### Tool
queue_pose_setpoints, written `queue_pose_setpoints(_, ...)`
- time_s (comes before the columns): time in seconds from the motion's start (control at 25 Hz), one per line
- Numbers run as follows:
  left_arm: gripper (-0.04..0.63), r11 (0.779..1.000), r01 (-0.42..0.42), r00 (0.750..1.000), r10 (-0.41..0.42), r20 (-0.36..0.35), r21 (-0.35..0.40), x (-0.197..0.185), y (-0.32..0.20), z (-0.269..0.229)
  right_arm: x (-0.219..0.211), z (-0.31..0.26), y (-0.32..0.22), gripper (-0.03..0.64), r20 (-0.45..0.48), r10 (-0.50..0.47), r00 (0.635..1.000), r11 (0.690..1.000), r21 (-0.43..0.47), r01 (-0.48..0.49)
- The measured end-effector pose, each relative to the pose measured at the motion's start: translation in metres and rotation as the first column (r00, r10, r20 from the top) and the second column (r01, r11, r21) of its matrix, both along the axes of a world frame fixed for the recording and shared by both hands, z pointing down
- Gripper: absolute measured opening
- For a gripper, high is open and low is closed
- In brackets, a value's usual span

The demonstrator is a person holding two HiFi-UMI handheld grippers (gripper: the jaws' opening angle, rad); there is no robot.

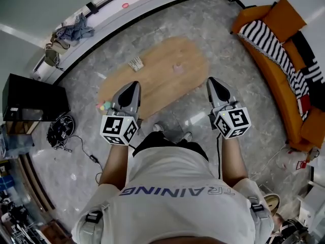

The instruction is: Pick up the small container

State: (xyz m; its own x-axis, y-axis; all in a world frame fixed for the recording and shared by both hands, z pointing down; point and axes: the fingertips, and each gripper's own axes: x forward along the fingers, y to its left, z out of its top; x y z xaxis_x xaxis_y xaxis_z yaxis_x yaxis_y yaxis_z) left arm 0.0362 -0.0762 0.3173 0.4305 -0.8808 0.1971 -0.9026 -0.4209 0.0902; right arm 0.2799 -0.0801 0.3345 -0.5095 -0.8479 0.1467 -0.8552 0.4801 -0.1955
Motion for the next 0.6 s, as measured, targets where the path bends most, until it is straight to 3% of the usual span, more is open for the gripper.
queue_pose_setpoints(0.2, 0.000, 1.000, 0.010, 1.000, -0.010, -0.013, 0.018, -0.026, -0.021, -0.005, -0.025, -0.010, -0.025, 0.014, -0.012, -0.008, 1.000, 1.000, 0.003, 0.008)
queue_pose_setpoints(0.6, 0.000, 0.999, 0.034, 0.999, -0.033, -0.039, 0.018, -0.105, -0.062, 0.005, -0.118, -0.019, -0.061, 0.014, -0.077, -0.063, 0.995, 0.998, 0.005, 0.064)
